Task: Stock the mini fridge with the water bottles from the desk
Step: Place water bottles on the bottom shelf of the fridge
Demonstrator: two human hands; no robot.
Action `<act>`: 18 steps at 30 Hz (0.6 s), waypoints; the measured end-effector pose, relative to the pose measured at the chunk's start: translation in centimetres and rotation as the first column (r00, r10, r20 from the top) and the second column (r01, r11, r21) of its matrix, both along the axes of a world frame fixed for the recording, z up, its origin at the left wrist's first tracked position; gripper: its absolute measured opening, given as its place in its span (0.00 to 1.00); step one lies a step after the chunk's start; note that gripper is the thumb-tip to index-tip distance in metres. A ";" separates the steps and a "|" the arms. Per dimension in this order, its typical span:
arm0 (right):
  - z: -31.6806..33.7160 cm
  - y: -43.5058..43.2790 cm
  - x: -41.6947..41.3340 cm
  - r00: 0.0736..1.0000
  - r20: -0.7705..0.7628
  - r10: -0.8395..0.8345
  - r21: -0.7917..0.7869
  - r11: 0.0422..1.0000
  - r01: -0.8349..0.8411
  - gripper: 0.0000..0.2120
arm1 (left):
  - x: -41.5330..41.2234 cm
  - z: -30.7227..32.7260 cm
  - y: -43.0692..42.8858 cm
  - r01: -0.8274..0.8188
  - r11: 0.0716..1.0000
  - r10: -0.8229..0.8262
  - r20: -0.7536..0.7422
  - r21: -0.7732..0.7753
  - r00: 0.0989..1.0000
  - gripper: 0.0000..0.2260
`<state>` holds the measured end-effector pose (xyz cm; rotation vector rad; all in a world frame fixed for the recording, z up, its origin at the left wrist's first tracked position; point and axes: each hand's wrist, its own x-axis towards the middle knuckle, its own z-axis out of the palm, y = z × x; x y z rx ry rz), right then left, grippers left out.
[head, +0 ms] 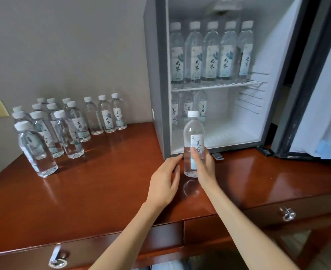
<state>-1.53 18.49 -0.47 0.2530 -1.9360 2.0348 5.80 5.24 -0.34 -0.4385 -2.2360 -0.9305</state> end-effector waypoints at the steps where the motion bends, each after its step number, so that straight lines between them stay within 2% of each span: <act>1: 0.0 0.7 -0.4 1.000 -0.001 -0.020 -0.005 1.000 0.020 0.22 | -0.4 -0.1 0.6 0.012 1.000 -0.012 0.002 -0.020 1.000 0.17; 8: 0.1 4.2 -3.4 0.998 0.016 -0.067 -0.030 0.997 0.068 0.19 | -3.8 -0.4 4.4 0.019 0.994 -0.017 0.019 -0.109 1.000 0.19; 10: 0.2 5.1 -4.4 0.996 0.025 -0.082 -0.035 0.996 0.083 0.17 | -5.2 -0.5 5.0 0.001 0.992 0.004 0.035 -0.123 0.999 0.20; 18: 0.3 7.1 -8.2 0.963 0.040 -0.268 -0.048 0.962 0.270 0.16 | -11.6 -0.5 6.3 -0.135 0.967 0.151 0.058 -0.217 0.987 0.19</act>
